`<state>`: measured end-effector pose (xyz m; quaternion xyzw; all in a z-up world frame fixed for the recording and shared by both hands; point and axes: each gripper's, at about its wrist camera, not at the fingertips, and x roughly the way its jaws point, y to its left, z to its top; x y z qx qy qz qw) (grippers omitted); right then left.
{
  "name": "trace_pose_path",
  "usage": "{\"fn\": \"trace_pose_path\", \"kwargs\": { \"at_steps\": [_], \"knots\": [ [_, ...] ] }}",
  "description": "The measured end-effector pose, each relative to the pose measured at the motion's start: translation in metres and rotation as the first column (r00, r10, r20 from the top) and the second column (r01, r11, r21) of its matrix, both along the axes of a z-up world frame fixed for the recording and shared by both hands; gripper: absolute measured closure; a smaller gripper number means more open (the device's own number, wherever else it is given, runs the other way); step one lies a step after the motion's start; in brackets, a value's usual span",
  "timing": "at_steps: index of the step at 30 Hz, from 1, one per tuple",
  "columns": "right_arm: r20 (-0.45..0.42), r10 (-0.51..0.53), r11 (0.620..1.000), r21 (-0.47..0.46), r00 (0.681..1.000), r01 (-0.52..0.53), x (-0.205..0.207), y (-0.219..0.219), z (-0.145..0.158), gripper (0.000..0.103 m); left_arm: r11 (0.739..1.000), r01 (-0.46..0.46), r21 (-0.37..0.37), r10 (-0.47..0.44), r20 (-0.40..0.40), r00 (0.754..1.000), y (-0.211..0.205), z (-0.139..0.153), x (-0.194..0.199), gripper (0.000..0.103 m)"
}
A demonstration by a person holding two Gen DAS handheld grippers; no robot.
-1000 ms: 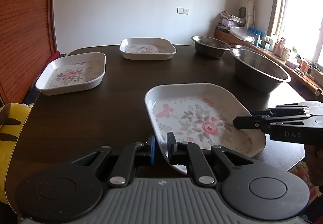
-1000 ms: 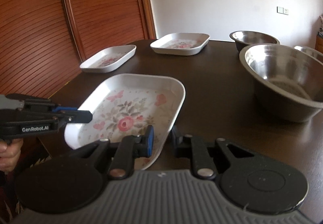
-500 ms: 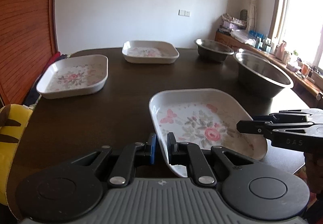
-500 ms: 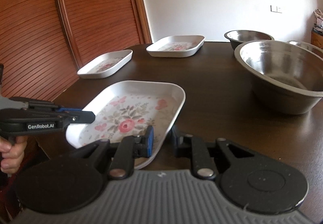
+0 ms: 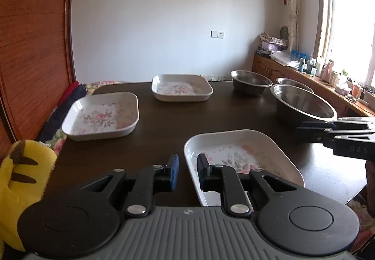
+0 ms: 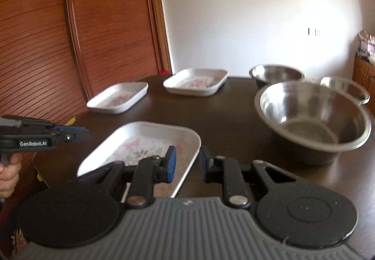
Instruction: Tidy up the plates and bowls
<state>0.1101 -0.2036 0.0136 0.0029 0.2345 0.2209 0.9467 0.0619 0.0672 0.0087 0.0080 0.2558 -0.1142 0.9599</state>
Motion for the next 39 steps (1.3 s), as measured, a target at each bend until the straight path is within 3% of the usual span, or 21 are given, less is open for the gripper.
{"fn": "trace_pose_path", "kwargs": {
  "at_steps": [4,9,20,25,28,32,39],
  "knots": [
    [0.043,0.011,1.000,-0.011,0.999,-0.011,-0.004,0.004,0.012,0.076,1.000,0.001,-0.005,-0.001,0.012,1.000,0.002,0.004,-0.004,0.057],
    [0.076,0.028,1.000,-0.011,0.997,-0.028,-0.007,0.011,0.020,0.076,1.000,-0.006,-0.003,0.006,0.030,1.000,0.008,0.010,-0.005,0.048],
    [0.088,0.065,0.998,-0.009,0.994,-0.064,-0.006,0.031,0.020,0.076,0.999,-0.045,-0.002,0.045,0.073,0.996,0.025,0.019,-0.004,0.014],
    [0.095,0.060,0.998,-0.008,0.994,-0.060,-0.004,0.037,0.021,0.074,0.998,-0.062,0.003,0.061,0.102,0.993,0.034,0.026,-0.003,0.006],
    [0.104,0.058,0.998,-0.009,0.993,-0.058,-0.002,0.041,0.025,0.068,0.998,-0.063,0.007,0.062,0.109,0.992,0.038,0.031,-0.001,0.003],
    [0.113,0.051,0.999,-0.010,0.992,-0.051,0.001,0.045,0.030,0.053,0.998,-0.062,0.027,0.058,0.120,0.991,0.041,0.038,0.002,0.000],
    [0.130,0.043,0.999,-0.003,0.991,-0.043,0.010,0.055,0.039,0.043,0.996,-0.075,0.043,0.069,0.126,0.990,0.052,0.044,0.005,0.000]
  ]
}}
